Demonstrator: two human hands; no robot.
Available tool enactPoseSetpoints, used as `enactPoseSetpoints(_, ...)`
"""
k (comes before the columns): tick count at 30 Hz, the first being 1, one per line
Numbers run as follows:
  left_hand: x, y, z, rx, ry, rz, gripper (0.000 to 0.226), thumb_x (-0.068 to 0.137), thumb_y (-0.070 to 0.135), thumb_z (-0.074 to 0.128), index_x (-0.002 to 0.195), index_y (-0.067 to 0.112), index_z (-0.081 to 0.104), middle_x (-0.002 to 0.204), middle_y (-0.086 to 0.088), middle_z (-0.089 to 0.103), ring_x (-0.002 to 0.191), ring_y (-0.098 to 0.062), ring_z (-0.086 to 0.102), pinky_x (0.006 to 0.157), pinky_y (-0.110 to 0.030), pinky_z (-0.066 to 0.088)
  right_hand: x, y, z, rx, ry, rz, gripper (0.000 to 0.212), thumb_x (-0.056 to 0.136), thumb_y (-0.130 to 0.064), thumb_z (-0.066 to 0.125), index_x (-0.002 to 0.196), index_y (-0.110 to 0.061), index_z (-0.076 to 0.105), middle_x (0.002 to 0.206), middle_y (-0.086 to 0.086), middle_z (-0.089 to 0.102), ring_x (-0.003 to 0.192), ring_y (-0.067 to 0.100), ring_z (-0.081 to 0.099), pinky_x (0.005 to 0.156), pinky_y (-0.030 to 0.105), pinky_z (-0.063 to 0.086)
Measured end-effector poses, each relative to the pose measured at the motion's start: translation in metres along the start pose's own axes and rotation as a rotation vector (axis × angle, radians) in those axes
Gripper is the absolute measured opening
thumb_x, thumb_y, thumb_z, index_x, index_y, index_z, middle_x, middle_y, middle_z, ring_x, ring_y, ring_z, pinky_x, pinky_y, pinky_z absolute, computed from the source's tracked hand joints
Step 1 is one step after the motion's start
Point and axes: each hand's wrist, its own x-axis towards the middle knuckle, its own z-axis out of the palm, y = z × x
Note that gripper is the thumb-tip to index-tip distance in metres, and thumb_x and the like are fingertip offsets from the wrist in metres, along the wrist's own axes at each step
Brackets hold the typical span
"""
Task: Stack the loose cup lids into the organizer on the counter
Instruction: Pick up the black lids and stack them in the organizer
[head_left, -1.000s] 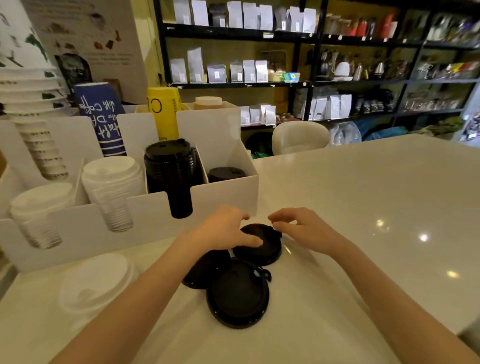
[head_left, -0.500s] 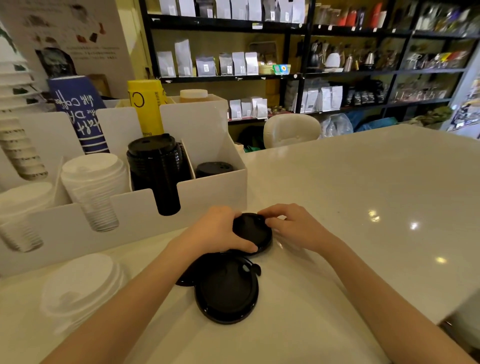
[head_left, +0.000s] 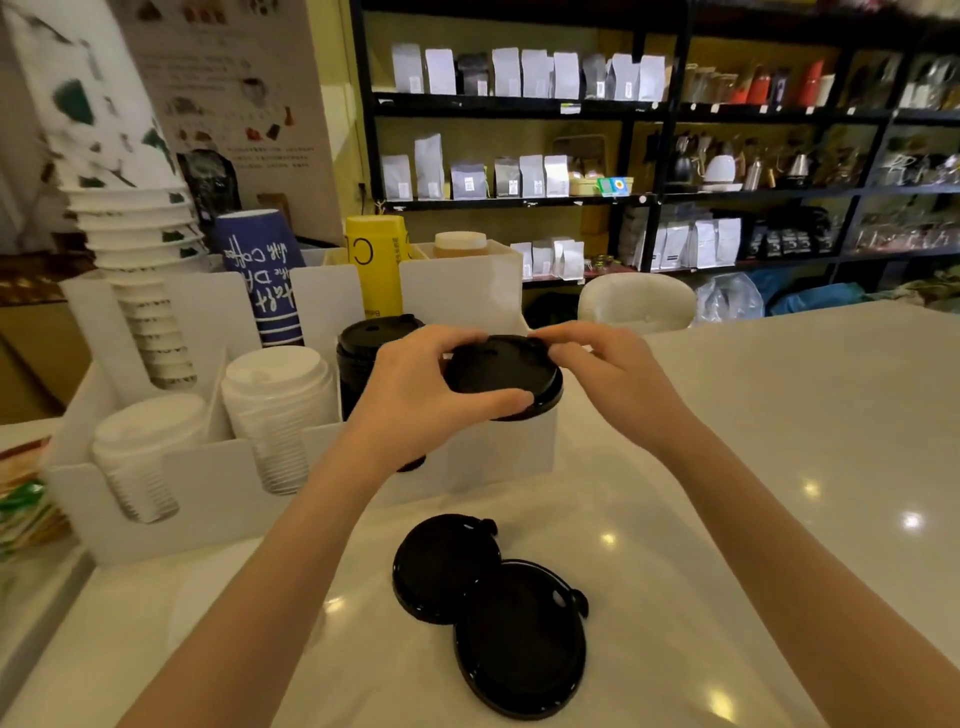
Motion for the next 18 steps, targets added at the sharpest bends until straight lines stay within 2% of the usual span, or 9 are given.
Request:
enactPoseSetpoints(4, 0.008, -0.014, -0.018, -0.049, 0.117, -0.042, 0.062, 0.06, 0.039, 0.077, 0.116, 0.021, 0.056, 0.107, 0.004, 0.059, 0.102, -0.011, 0.055, 0.079, -0.013, 0.044, 0.027, -0.013, 0.022, 0.062, 0.028, -0.038, 0.032, 0.091, -0.015, 0.039, 0.115, -0.015, 0.06, 0.105, -0.002, 0.06, 0.1, 0.008, 0.049, 0.084, 0.012, 0.038)
enactPoseSetpoints(8, 0.017, -0.03, -0.034, -0.118, 0.203, -0.09, 0.064, 0.059, 0.039, 0.076, 0.116, 0.02, 0.055, 0.113, 0.001, 0.062, 0.104, -0.013, 0.056, 0.077, -0.012, 0.044, 0.047, -0.024, 0.042, 0.158, 0.0, -0.099, 0.032, 0.092, -0.015, 0.04, 0.118, -0.015, 0.058, 0.103, -0.008, 0.057, 0.089, -0.005, 0.048, 0.074, -0.007, 0.034)
enactPoseSetpoints(12, 0.022, -0.047, -0.043, -0.145, 0.304, -0.142, 0.06, 0.06, 0.036, 0.077, 0.115, 0.02, 0.056, 0.112, 0.002, 0.061, 0.104, -0.013, 0.055, 0.078, -0.014, 0.042, 0.06, -0.024, 0.062, 0.257, -0.063, -0.111, 0.031, 0.092, -0.017, 0.04, 0.119, -0.022, 0.055, 0.099, -0.02, 0.055, 0.085, -0.018, 0.048, 0.071, -0.009, 0.033)
enactPoseSetpoints(14, 0.023, -0.055, -0.041, -0.135, 0.329, -0.167, 0.059, 0.061, 0.035, 0.077, 0.113, 0.019, 0.056, 0.112, 0.001, 0.062, 0.104, -0.014, 0.056, 0.081, -0.019, 0.045, 0.063, -0.021, 0.07, 0.316, -0.093, -0.104, 0.026, 0.091, -0.016, 0.042, 0.11, -0.032, 0.053, 0.094, -0.024, 0.053, 0.081, -0.025, 0.048, 0.069, -0.009, 0.034)
enactPoseSetpoints(16, 0.024, -0.062, -0.036, -0.079, 0.36, -0.169, 0.062, 0.06, 0.037, 0.077, 0.114, 0.018, 0.056, 0.113, -0.001, 0.063, 0.103, -0.014, 0.057, 0.086, -0.025, 0.047, 0.064, -0.018, 0.078, 0.33, -0.122, -0.089, 0.024, 0.09, -0.017, 0.045, 0.106, -0.034, 0.05, 0.096, -0.022, 0.055, 0.089, -0.021, 0.05, 0.075, -0.005, 0.037)
enactPoseSetpoints(18, 0.026, -0.067, -0.032, -0.039, 0.378, -0.17, 0.062, 0.06, 0.038, 0.077, 0.114, 0.017, 0.056, 0.112, -0.001, 0.063, 0.103, -0.014, 0.056, 0.09, -0.028, 0.048, 0.067, -0.011, 0.085, 0.333, -0.142, -0.068, 0.032, 0.09, -0.02, 0.047, 0.12, -0.028, 0.05, 0.114, -0.011, 0.058, 0.108, -0.002, 0.051, 0.095, 0.012, 0.04)
